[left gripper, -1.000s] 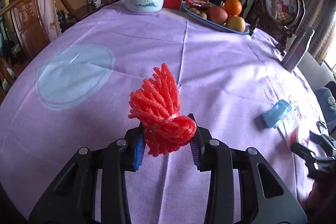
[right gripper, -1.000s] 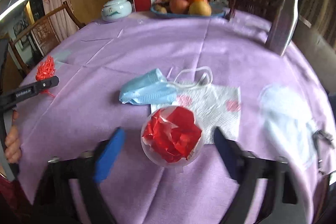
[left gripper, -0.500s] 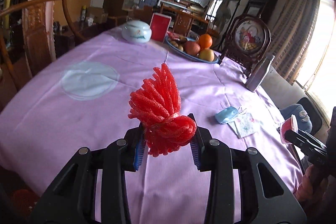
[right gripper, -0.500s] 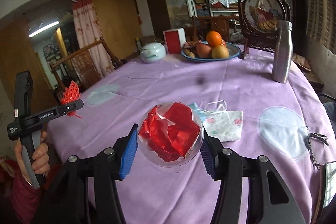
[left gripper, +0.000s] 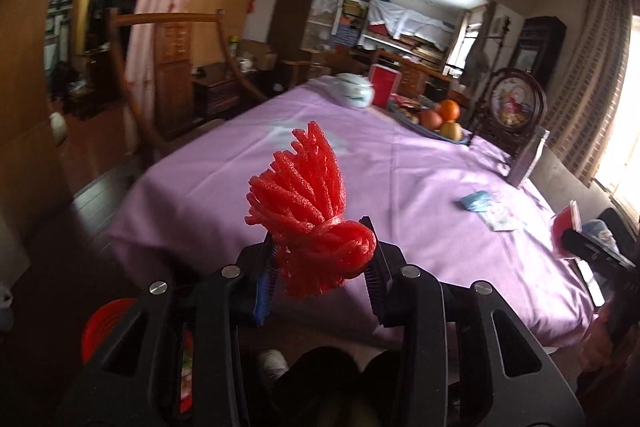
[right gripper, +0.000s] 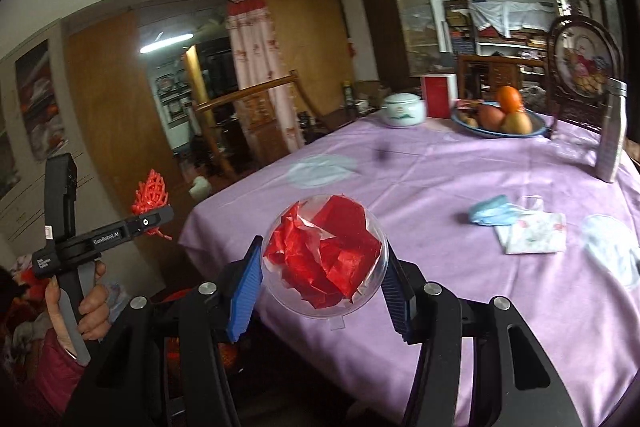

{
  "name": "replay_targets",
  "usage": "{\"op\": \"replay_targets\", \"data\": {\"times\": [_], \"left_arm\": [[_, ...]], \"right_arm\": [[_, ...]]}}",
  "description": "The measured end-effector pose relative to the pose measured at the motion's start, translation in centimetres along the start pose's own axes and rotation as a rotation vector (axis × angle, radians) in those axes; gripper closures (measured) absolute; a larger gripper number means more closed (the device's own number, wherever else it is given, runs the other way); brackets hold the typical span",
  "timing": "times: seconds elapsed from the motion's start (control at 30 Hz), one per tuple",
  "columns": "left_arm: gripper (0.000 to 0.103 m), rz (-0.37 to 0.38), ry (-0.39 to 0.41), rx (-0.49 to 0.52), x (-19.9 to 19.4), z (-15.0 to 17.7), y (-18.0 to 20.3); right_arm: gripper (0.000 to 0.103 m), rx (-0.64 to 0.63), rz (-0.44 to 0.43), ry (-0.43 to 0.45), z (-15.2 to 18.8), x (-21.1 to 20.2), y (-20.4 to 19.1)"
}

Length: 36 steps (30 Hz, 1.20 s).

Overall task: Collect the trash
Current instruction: 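Carry the tassel and cup over to the red wastebasket, then open both grippers to drop the tassel and cup into the basket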

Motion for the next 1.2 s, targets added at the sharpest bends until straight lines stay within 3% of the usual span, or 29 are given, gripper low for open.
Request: {"op": "replay_targets", "data": {"times": [0.23,0.47,0.53,0.7,0.87,1.2], "left_arm": [[0.064,-0.14,-0.014,-0.107,-4.1,3.7,-8.8],[0.063,-0.209,-0.084,-0.208,-3.5,8.1,-15.2],[0.057,-0.231,-0.121,-0.225,-2.5,9.5,-16.8],[0.022,-0.333,-0.162,-0.252,-1.7,12.5,-19.9],[0.011,-0.421,-0.146,-0.316,-2.0,13.2,-22.2],[0.007,-0.61,-0.098,-0.338,-4.3,13.7,-25.7]], "right_arm": [[0.048,-0.062,-0.096,-0.035,0.6,1.5,-6.4],[0.048,-0.106,-0.161,-0.119,1.4,5.3,-11.0],[0.048,-0.118,-0.177,-0.146,1.8,6.8,-12.1],[0.048,-0.138,-0.216,-0.203,2.7,9.8,-14.6],[0.048,-0.153,-0.258,-0.271,4.0,12.7,-16.7],[0.048,-0.199,-0.373,-0.431,8.2,19.0,-23.3]]}}
Point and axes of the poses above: each gripper's, at about its wrist camera, not at the fingertips, and x roughly the way its jaws point, y to its right, z to its underside, the point moved 4 cm from there along x, roughly the way its jaws point
